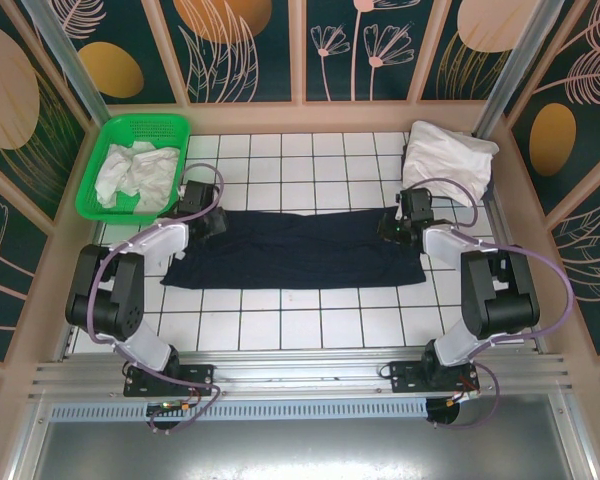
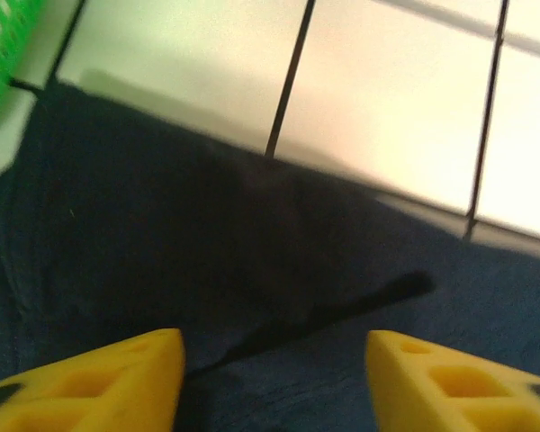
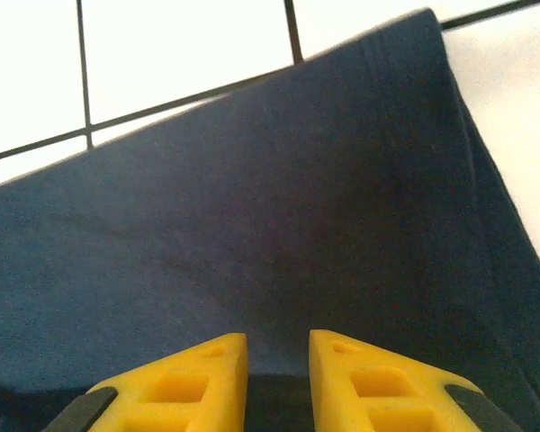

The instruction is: Fold and stack the t-shirts

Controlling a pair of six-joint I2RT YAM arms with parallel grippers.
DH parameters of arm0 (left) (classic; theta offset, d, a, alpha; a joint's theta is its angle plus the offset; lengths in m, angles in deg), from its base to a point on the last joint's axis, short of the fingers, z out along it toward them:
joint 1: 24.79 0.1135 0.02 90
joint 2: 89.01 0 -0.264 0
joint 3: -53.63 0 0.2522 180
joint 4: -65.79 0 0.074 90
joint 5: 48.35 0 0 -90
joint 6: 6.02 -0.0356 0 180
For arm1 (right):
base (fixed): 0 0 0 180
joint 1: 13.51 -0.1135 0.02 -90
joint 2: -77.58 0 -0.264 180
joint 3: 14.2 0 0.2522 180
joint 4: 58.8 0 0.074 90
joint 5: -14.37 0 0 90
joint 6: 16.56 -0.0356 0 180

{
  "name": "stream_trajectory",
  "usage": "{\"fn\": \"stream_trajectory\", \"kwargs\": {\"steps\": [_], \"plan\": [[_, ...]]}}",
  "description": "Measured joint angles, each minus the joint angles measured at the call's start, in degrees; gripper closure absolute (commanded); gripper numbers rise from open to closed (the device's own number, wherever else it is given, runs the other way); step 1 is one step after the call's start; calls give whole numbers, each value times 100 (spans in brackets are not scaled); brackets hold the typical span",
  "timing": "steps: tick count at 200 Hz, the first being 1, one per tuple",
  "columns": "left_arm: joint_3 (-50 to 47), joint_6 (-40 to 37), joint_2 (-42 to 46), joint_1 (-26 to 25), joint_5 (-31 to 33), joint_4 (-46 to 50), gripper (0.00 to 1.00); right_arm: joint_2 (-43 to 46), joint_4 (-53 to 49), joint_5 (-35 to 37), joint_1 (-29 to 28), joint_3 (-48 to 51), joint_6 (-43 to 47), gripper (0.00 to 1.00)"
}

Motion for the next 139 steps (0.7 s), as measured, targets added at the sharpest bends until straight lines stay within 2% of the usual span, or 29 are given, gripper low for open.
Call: {"fn": "stream_trajectory", "kwargs": {"steps": [21,45,71,81,90,139], "plan": [[-564,-15,166,0,-72,26,61,0,-31,28,70,245,-103,75],[-1060,66,568,0,-197,118,76,-9,-164,26,146,376,-214,78],[-1172,59,887,0,-286,210,80,0,-280,57,175,343,-341,78],[-1172,57,966,0,-289,267,77,26,-337,68,175,341,-385,77],[-1172,57,1049,0,-286,334,69,87,-426,79,177,341,-422,77],[-920,61,1471,-9,-352,588,42,800,-597,2,39,332,-485,71]]}}
